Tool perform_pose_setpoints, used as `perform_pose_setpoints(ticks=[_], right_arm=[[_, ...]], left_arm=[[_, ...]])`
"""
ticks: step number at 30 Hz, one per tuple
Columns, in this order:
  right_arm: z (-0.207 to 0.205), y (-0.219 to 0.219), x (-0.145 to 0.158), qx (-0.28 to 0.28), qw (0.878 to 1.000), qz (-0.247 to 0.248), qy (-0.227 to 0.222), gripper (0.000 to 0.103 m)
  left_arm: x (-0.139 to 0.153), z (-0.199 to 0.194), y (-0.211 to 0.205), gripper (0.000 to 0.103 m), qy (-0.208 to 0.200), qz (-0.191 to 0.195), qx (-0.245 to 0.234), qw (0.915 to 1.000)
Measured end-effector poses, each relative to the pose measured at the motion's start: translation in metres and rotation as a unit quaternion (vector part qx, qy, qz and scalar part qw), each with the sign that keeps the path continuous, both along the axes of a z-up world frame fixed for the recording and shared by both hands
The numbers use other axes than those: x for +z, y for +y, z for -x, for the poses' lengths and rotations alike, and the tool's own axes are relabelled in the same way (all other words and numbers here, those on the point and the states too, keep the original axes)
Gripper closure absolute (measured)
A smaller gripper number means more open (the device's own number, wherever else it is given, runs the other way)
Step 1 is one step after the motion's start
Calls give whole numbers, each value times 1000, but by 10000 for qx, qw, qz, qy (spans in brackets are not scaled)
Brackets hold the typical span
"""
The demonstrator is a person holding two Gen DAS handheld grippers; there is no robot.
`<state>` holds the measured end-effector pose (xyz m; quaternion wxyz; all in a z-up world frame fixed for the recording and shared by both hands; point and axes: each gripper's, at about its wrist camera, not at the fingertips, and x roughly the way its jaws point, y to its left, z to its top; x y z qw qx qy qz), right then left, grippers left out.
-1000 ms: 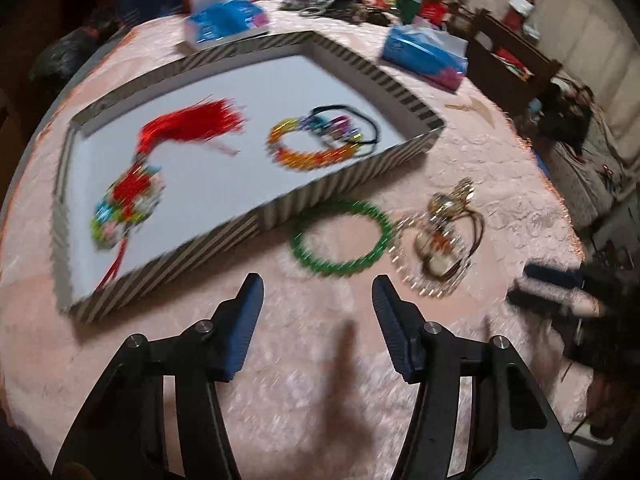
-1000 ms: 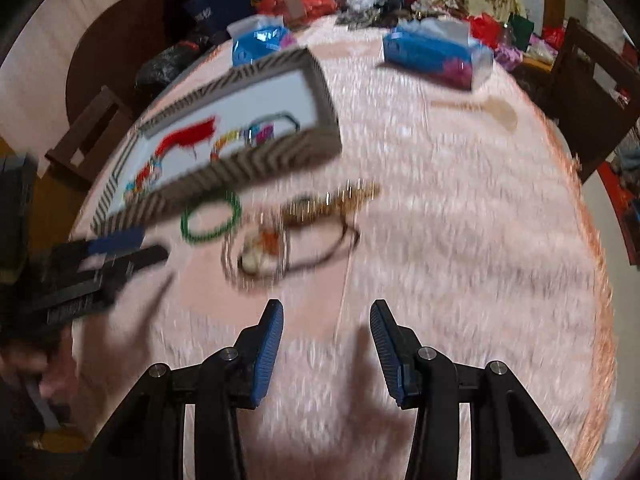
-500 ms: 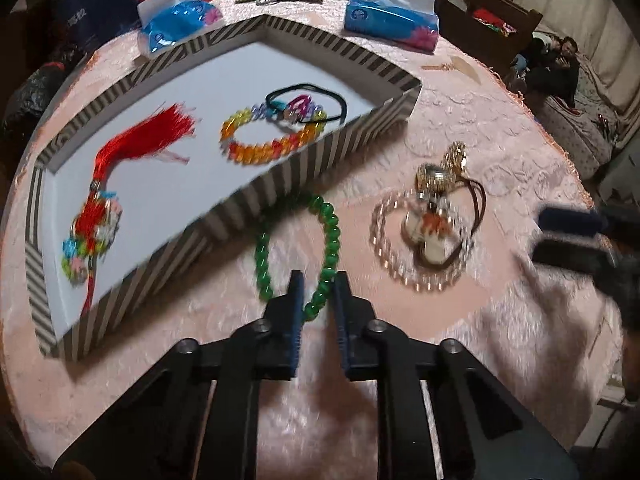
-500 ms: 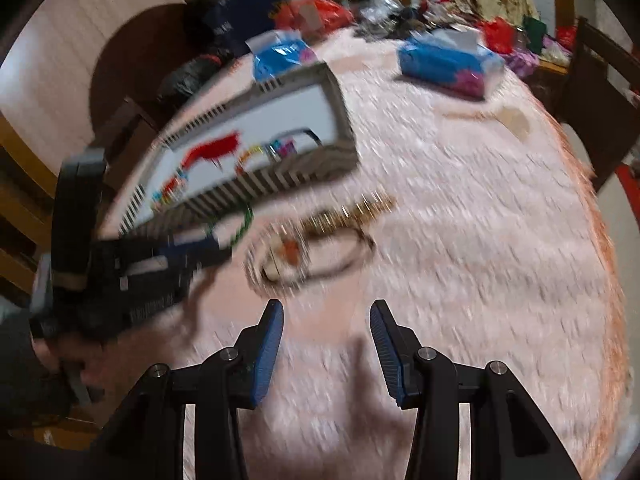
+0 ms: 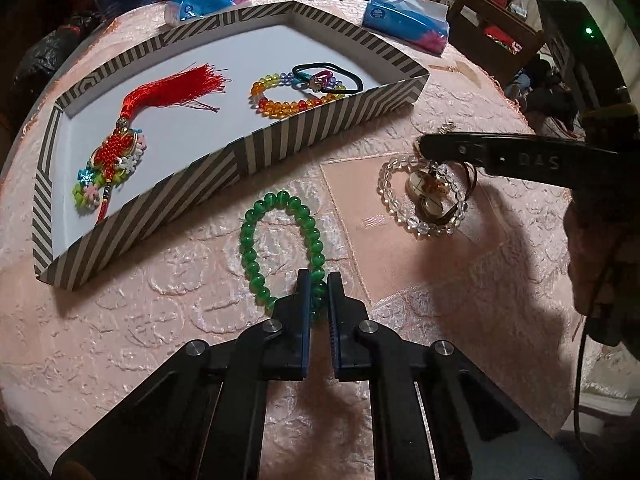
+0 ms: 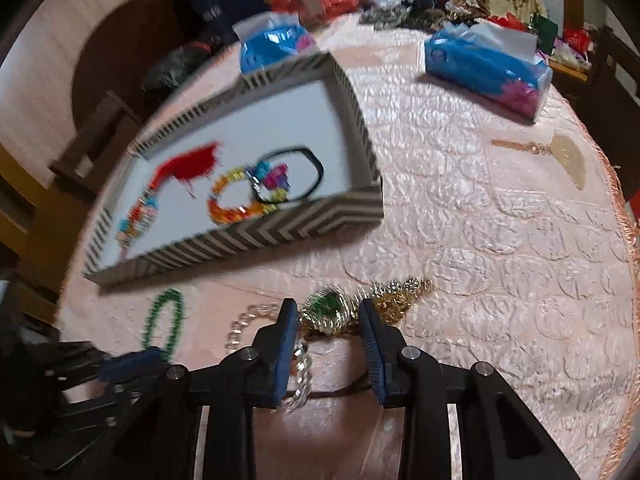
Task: Organize jewelry
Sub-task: 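Grasp the green bead bracelet with the left tool while the right tool grasps the gold heart chain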
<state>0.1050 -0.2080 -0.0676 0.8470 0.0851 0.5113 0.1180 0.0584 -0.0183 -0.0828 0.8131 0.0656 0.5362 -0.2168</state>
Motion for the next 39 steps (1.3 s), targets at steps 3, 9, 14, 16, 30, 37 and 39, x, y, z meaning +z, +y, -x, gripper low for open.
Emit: perform_pose_setpoints(ticks=[3,9,14,16,30,37,39], right_arm=[[-5,7,-1,55,9998,195,-39,71],[-1,7,2,213,9994,206,-153,86],[13,2,21,211,9993,26,-307,102],[17,1,21,219,9994,34,-257,102],[-1,-21,3,-825,9965,-77,-99,47],[-13,16,-4,-26,9971,740,-154,41],[-9,26,-5,224,9928,1136,-307,54]], left_arm=[[5,-1,3,96,-5,30,18,10000],[8,2,5,96,8,43,32,10000],[7,0,1,96,12,22,45,10000],[7,0,1,96,20,23,61,10000],[9,10,11,96,101,97,215,9997],[9,8,13,96,130,164,244,9995],[9,8,13,96,129,177,246,9995]])
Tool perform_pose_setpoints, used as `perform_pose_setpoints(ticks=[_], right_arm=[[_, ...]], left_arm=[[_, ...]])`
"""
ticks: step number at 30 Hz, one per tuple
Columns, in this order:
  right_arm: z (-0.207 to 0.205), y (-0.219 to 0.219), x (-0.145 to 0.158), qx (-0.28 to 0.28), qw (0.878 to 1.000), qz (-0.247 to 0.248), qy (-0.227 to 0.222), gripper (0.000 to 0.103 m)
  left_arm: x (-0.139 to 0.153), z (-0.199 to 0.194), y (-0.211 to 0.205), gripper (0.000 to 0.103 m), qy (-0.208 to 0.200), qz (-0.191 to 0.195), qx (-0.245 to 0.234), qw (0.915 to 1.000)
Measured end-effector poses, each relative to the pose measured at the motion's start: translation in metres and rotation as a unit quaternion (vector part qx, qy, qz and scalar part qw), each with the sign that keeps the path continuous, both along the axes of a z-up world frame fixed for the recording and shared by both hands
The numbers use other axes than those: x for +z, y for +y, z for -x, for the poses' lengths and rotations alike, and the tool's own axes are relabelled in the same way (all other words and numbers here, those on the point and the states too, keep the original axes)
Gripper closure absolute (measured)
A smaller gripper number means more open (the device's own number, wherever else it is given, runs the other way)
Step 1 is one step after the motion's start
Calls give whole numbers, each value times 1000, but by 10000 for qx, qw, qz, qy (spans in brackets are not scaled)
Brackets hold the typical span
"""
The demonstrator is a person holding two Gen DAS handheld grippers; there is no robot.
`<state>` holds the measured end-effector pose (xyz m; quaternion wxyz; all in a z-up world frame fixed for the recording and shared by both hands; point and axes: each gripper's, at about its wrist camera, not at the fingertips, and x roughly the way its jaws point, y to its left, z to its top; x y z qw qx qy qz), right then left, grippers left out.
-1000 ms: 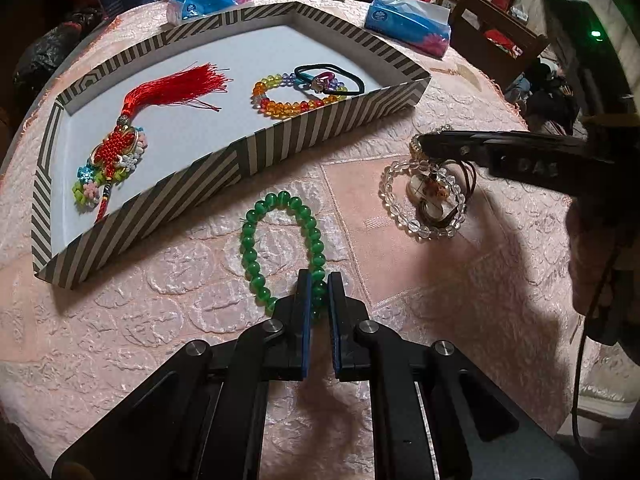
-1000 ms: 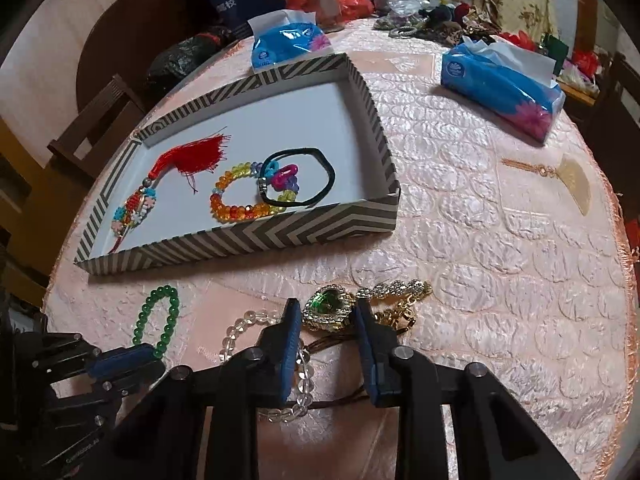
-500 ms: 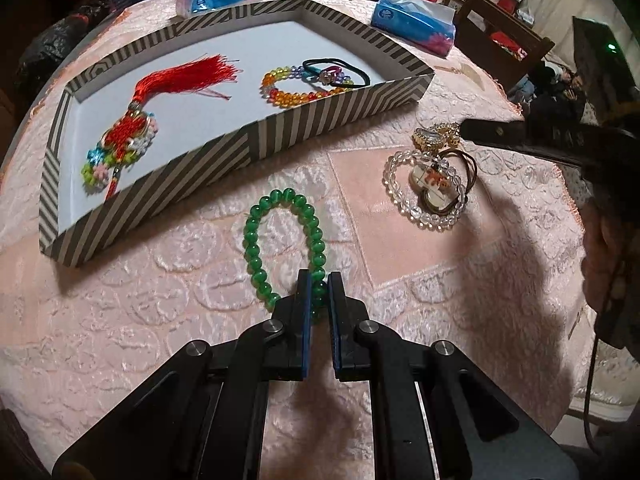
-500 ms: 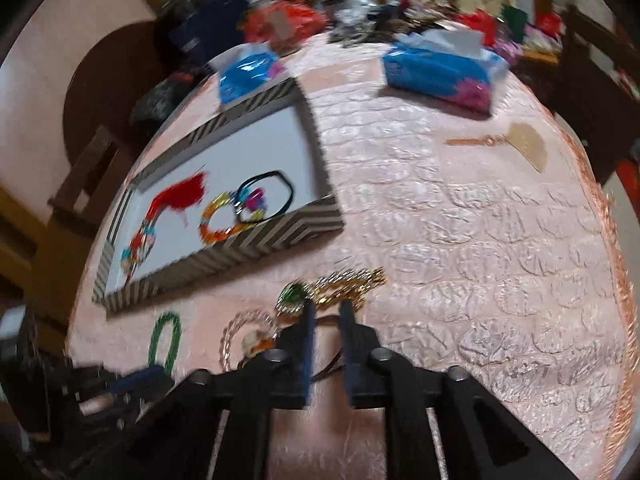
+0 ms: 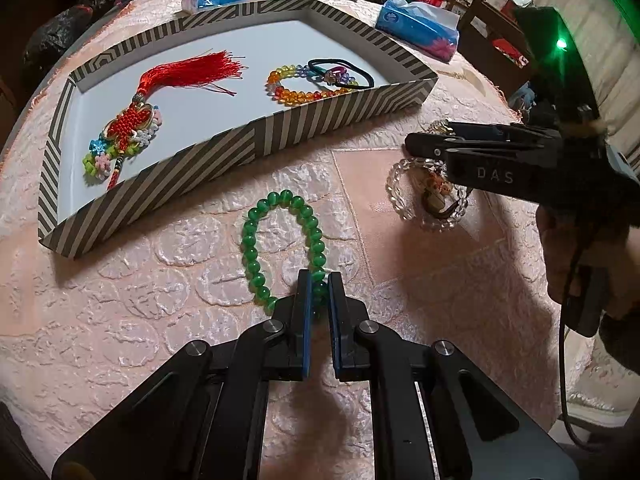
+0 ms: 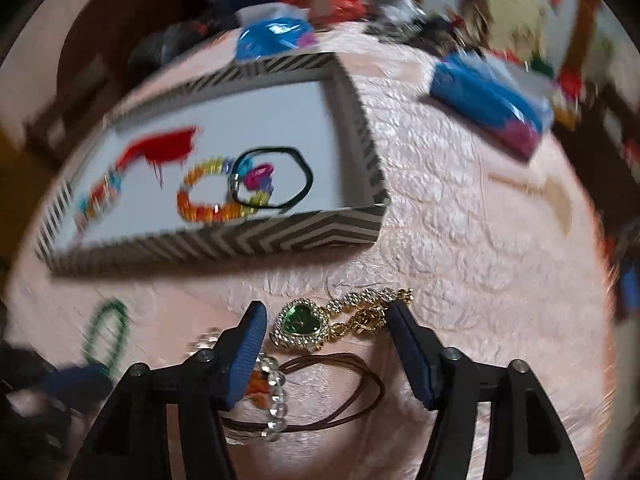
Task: Organize jewelry
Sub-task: 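Grasp the green bead bracelet with the left tool while the right tool grasps the gold heart chain, then lift the green bracelet and gold heart chain and carry both over the tray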
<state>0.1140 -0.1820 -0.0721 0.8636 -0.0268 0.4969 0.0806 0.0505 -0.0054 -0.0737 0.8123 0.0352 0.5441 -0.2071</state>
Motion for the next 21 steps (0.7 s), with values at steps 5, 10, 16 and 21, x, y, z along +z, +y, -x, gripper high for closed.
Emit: perform_pose_setpoints(ticks=[5,10,16,21], right_arm=[[8,-13,3,-113,9998,-130,-45,81],[27,-29,23,-335,9971,-634,-260,81],[56,-41,63,-432,9915,-1107,-530,81],[79,-44,84,-556,9872,-1388,-562,81]], left_arm=[[1,0,0,96,-16,-24,0,10000],[1,-1,-2,97,13,-58,39,10000],[21,-3,-1,97,-98,126,-11,9999],[50,3,2,97,-245,550,-88,9981]])
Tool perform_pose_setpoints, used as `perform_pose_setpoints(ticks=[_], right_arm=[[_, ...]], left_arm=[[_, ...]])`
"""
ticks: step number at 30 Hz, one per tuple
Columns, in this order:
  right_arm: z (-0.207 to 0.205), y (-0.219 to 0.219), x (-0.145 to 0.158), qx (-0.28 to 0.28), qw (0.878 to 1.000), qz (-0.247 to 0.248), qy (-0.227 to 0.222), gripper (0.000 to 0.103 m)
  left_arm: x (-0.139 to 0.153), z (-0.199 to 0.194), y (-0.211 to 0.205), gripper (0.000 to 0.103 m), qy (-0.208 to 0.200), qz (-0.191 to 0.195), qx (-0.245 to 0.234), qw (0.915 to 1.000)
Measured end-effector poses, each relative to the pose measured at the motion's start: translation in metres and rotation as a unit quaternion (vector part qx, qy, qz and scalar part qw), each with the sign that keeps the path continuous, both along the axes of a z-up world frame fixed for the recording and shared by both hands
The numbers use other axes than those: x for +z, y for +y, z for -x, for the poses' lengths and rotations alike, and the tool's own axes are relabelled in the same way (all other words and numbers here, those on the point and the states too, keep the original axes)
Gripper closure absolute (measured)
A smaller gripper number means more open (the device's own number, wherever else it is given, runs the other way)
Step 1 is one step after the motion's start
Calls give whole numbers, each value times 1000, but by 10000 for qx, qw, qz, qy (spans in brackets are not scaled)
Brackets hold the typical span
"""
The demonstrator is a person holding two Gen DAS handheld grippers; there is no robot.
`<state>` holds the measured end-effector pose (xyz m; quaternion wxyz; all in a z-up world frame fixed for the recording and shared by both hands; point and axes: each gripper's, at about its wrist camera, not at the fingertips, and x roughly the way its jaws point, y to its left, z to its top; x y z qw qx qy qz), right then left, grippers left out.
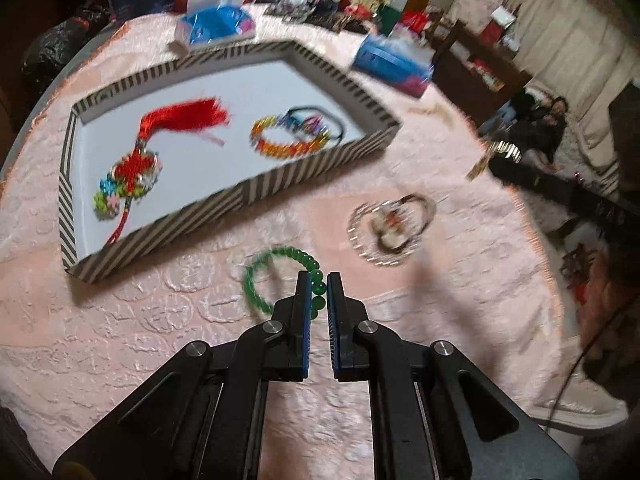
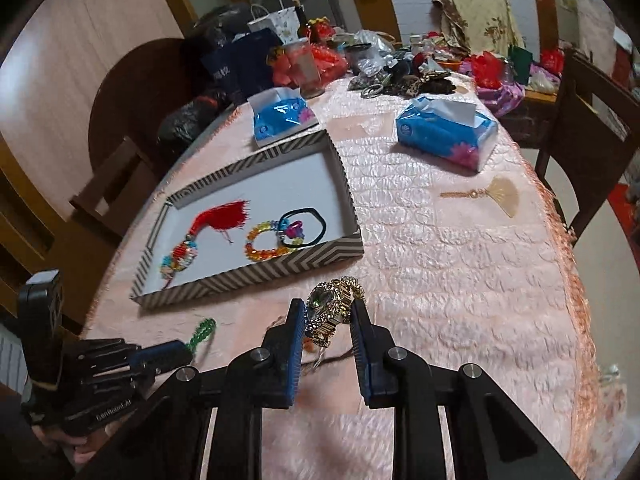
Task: Organize jewelry
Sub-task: 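Lift the green bracelet and gold heart chain and carry both over the tray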
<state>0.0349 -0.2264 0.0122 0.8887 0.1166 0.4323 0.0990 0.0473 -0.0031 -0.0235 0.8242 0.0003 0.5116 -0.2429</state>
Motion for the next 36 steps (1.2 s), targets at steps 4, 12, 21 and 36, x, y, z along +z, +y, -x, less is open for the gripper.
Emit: perform_pose_setpoints(ticks=[4,12,21,36], right_arm=[[21,5,8,75,9999,-83,-17,81],[36,6,4,76,9999,-32,100,81],[37,13,25,269,9996,63,-117,81],[38,32,40,525,9981,227,-218,81]], left_arm=[[22,14,2,97,-92,333,-111,9993],[53,34,-3,97,-352,394,-173,9985],[77,31,4,97,-483,46,173,9987],[86,30,14,97,-352,-461,736,9956]])
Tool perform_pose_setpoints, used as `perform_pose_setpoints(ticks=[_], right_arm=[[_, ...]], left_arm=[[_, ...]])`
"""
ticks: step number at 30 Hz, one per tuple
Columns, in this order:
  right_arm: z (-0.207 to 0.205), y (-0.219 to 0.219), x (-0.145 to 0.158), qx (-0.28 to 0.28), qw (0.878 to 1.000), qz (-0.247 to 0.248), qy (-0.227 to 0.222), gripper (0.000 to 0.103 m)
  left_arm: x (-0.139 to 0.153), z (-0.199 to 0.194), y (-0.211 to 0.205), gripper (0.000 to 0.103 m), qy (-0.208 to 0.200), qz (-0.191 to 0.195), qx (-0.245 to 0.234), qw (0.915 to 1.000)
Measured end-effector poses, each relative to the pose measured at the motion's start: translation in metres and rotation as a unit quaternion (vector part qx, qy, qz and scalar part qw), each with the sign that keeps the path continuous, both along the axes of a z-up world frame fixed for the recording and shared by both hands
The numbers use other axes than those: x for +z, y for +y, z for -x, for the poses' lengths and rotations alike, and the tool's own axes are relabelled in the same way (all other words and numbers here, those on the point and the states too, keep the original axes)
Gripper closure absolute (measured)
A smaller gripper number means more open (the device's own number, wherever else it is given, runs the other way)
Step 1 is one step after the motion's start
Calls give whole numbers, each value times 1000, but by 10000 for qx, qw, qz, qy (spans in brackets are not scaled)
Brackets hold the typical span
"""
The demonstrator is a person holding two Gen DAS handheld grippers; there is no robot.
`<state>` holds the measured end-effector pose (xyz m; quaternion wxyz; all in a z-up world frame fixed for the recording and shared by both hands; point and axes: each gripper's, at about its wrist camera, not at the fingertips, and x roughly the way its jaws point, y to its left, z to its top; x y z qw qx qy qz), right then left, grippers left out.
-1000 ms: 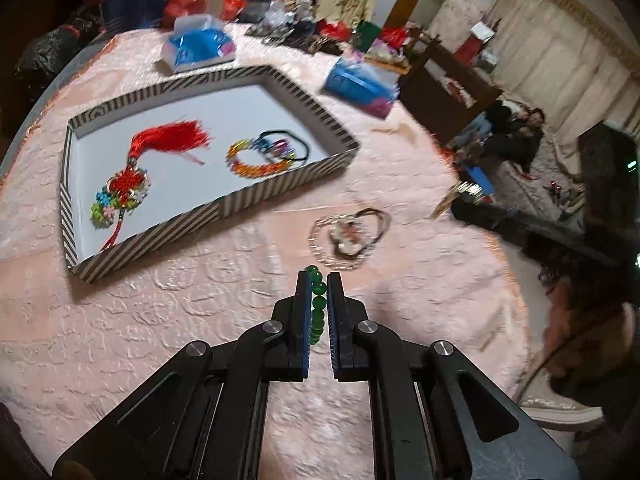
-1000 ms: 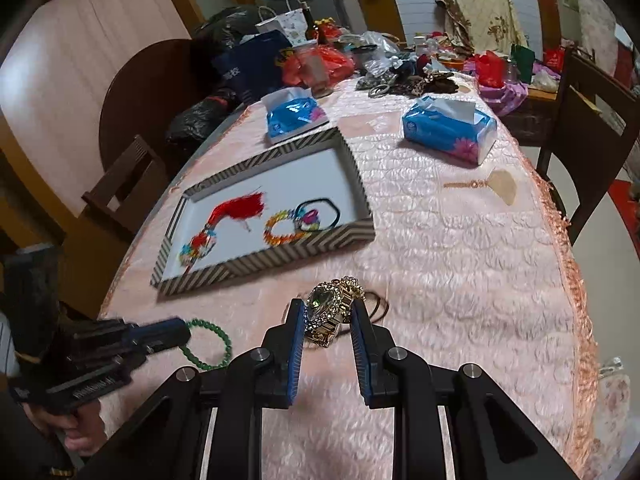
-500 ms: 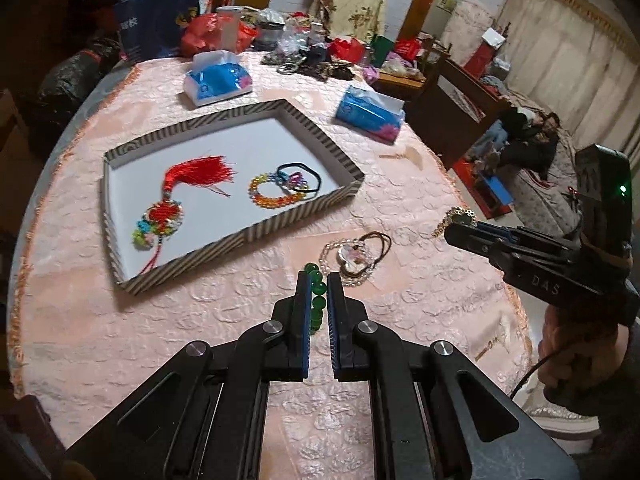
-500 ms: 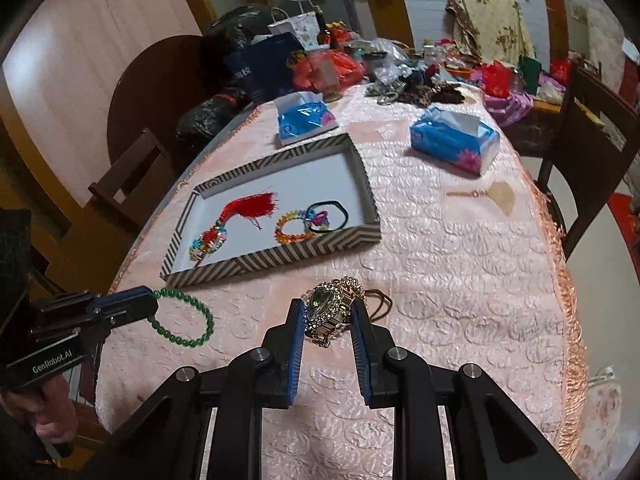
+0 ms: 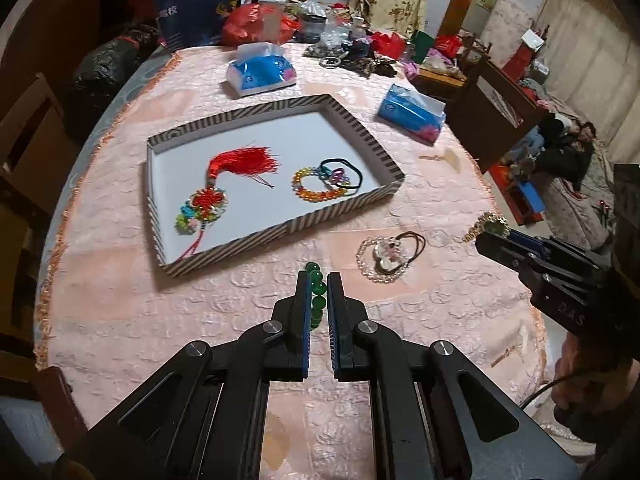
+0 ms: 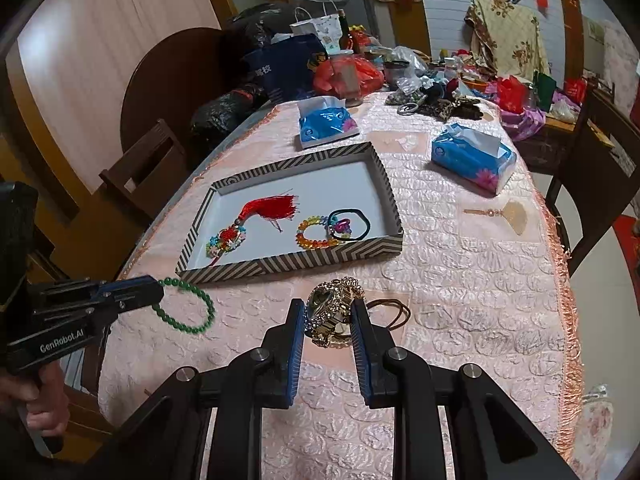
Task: Organize jewelry
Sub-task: 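Lift the green bracelet and gold heart chain and carry both over the tray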
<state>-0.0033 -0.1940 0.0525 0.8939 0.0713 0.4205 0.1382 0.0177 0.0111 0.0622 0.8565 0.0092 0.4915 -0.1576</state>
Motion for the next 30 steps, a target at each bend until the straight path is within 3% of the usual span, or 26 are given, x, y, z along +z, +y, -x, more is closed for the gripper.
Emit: perform_pose_setpoints(ticks=[30], right_arm=[[-37,0,1,68,9998,169,66,81]], left_arm=[[4,-48,-8,97,24,-129,104,9999]])
